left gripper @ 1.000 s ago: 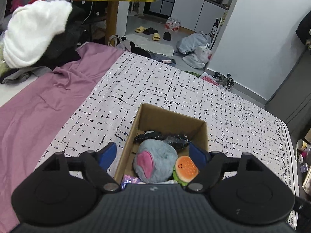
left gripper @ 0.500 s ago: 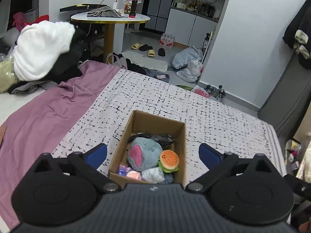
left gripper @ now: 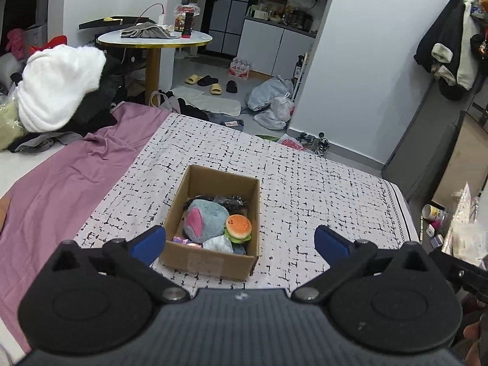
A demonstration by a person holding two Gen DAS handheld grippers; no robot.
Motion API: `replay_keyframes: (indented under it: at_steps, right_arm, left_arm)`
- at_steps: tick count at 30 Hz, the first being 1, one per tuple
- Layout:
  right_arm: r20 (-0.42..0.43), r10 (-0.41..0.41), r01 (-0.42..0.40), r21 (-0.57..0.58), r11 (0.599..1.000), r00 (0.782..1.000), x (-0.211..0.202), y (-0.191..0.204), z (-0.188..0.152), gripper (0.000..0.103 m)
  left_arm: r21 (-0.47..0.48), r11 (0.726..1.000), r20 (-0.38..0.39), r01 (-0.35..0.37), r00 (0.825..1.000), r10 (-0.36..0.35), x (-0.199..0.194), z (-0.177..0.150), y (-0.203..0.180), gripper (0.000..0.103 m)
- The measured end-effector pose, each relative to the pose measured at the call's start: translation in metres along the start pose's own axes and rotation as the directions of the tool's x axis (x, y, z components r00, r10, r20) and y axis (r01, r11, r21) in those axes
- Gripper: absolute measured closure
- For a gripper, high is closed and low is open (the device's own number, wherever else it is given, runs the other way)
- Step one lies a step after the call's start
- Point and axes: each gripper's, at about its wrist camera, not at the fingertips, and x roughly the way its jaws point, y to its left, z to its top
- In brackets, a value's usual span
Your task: Organize soft objects
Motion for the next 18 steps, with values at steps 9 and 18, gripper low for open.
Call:
replay_keyframes:
  at_steps: [9, 18]
  right_arm:
    - [-0.002, 0.025, -0.025, -0.060, 0.998, 1.000, -0.032, 0.018, -0.008, 0.000]
    - [0.024, 0.029, -0.026, -0.124, 0.992, 0.999, -0.065, 0.032, -0.021, 0.000]
  left_arm:
    - [0.047, 0.999, 0.033, -0.026, 0.999, 0.024, -0.039, -0.013, 0.006, 0.000]
    - [0.102, 0.994, 0.079, -0.044, 0.996, 0.036, -0.078, -0.032, 0.009, 0.000]
